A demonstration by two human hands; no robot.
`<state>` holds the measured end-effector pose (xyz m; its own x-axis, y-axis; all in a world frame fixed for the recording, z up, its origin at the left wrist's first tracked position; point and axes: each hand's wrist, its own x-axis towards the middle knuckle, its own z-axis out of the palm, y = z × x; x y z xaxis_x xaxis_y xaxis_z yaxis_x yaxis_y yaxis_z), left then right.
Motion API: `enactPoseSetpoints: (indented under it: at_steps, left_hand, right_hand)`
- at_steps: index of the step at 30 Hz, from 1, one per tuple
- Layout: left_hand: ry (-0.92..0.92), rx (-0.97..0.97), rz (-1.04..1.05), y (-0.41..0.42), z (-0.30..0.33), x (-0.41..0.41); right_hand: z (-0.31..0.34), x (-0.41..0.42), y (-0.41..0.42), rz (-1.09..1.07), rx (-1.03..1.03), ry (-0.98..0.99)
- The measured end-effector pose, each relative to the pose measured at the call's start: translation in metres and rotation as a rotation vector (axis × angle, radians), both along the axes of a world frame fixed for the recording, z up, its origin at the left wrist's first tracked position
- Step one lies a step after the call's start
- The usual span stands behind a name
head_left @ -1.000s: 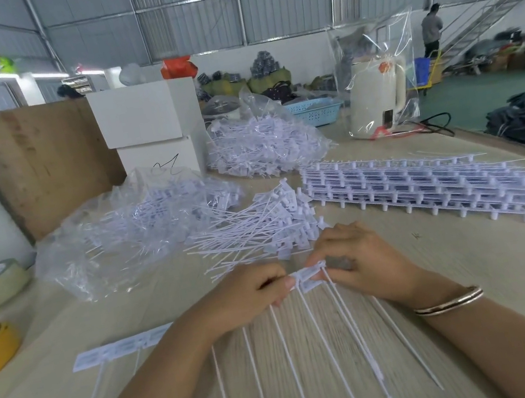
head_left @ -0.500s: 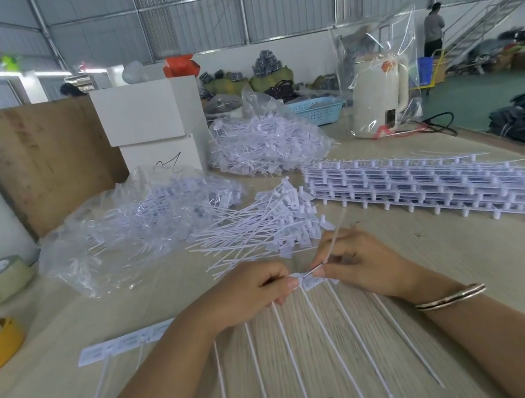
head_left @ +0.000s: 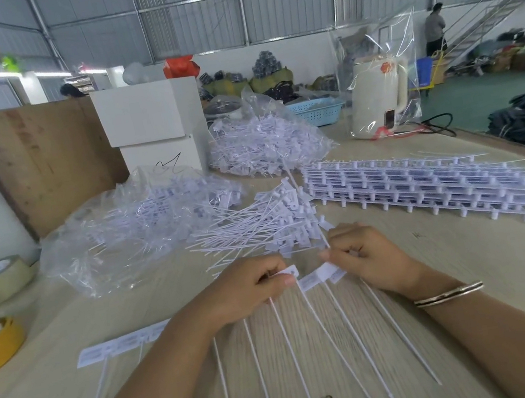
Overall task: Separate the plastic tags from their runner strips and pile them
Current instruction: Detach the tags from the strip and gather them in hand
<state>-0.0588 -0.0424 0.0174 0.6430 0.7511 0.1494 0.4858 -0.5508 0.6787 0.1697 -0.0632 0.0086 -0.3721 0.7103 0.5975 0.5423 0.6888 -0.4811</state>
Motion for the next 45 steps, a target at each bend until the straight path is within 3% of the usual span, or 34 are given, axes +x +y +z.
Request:
enactPoseSetpoints:
  at_steps: [4, 9, 17, 23, 26, 33, 36, 40, 45]
  left_hand:
    - [-0.073, -0.102, 0.021, -0.002, 0.003, -0.001]
    - [-0.029, -0.156, 0.039, -0.006, 0.008, -0.003]
    - [0.137, -0.035, 0.087, -0.006, 0.008, 0.001]
    - [0.145, -0.117, 0.069, -0.006, 0.013, 0.009]
    - [0.131, -0.062, 0.001, -0.005, 0.023, 0.020]
    - [-0.009, -0.070, -0.026, -0.005, 0.032, 0.023]
    - [-0.070, -0.042, 0.023, -0.006, 0.022, 0.017]
    - [0.082, 0.110, 0.140, -0.002, 0.013, 0.004]
    - [-0.014, -0.095, 0.084, -0.001, 0.009, -0.006]
  right_hand:
    - [0.001, -0.001, -0.002, -0.034, -0.044, 0.054]
    - [0.004, 0.004, -0.001, -0.004, -0.265, 0.348]
    - [0.008, 0.006, -0.005, 0.078, -0.435, 0.220]
    - [0.008, -0.002, -0.007, -0.021, -0.189, 0.102]
    - [0.008, -0.008, -0.009, 0.056, -0.028, -0.021]
    - [0.005, -0.009, -0.008, 0.082, 0.001, -0.108]
    - [0.004, -0.010, -0.009, -0.008, 0.063, -0.188]
    - [0.006, -0.012, -0.009, -0.115, 0.139, -0.163]
    - [0.005, -0.005, -0.009, -0.013, 0.041, -0.075]
